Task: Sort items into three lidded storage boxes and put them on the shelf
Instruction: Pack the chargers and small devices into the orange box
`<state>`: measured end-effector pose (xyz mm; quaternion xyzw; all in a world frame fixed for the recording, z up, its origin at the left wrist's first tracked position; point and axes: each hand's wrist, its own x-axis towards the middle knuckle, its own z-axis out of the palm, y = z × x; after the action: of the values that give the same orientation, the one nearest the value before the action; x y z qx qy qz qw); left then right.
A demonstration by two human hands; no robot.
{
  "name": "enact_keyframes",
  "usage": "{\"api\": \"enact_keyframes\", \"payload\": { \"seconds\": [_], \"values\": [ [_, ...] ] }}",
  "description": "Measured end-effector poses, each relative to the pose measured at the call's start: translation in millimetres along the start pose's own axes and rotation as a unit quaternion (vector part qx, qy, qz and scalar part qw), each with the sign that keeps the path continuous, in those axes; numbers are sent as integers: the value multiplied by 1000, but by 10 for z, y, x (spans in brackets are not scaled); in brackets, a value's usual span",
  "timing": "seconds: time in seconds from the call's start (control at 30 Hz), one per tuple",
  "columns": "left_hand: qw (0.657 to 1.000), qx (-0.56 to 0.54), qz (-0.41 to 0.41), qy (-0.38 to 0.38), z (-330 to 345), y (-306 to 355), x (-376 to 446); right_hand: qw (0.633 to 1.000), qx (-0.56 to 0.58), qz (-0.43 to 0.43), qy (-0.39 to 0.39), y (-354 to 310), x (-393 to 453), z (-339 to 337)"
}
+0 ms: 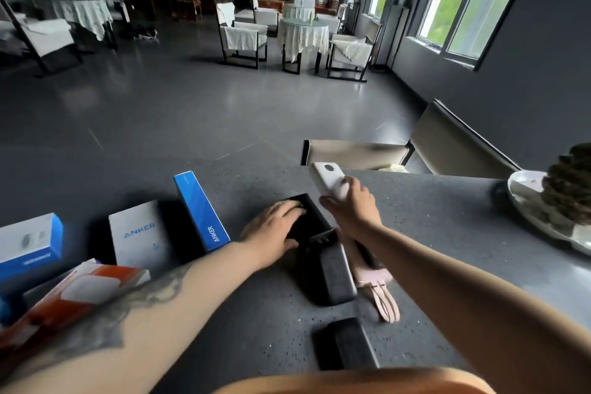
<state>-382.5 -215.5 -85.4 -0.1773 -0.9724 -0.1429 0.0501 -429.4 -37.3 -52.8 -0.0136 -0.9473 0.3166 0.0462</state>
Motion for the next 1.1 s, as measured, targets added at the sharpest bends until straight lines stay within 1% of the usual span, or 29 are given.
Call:
{"api": "enact_keyframes", "payload": {
  "seconds": [0.07, 0.13, 0.2, 0.23, 0.3, 0.37, 0.43, 0.5, 0.53, 0.63, 0.73, 0.77, 0.8, 0.87, 0.9, 0.93, 1.0, 1.1],
  "values": [
    [994, 32, 31, -99, -116, -49, 224, 1000, -1, -8, 8, 122, -47, -179],
    [975, 103, 81, -180, -182, -100, 425, 1000, 4, -11, 18, 236, -104, -308],
    [951, 165, 120, -234, -193, -115, 566, 999, 21, -8, 29, 338, -165, -397],
    [942, 178, 127, -255, -175, -111, 610, 999, 27, -6, 34, 380, -192, -427],
    [936, 182, 128, -272, -112, -109, 652, 999, 35, 0, 40, 437, -240, -462],
    [944, 176, 127, -249, -70, -108, 667, 998, 43, 2, 46, 469, -283, -470],
    [948, 195, 133, -213, -83, -106, 667, 997, 54, 6, 46, 488, -323, -472],
    [951, 213, 122, -187, -101, -133, 614, 997, 62, 14, 36, 492, -361, -487],
    [956, 208, 102, -181, -90, -160, 554, 997, 65, 15, 30, 494, -382, -502],
    [974, 138, 11, -181, -16, -255, 336, 998, 68, 4, 12, 490, -464, -585],
    [976, 137, -39, -166, -62, -217, 189, 997, 79, -17, 2, 384, -592, -742],
    [978, 122, -65, -154, -119, -166, 166, 996, 83, -24, 2, 330, -642, -797],
    [982, 95, -98, -129, -184, -104, 145, 996, 88, -32, 2, 276, -701, -850],
    [986, 35, -156, -52, -330, 19, 115, 993, 110, -48, 3, 180, -845, -964],
    [985, 13, -173, -13, -412, 84, 94, 990, 129, -54, 5, 150, -942, -1031],
    [984, 0, -179, 22, -507, 152, 69, 987, 151, -59, 8, 123, -1050, -1102],
    [983, -22, -166, 72, -686, 297, -21, 979, 192, -69, 10, 105, -1301, -1249],
    [984, -55, -133, 106, -949, 569, -288, 973, 204, -106, -8, 175, -1780, -1469]
  ]
}}
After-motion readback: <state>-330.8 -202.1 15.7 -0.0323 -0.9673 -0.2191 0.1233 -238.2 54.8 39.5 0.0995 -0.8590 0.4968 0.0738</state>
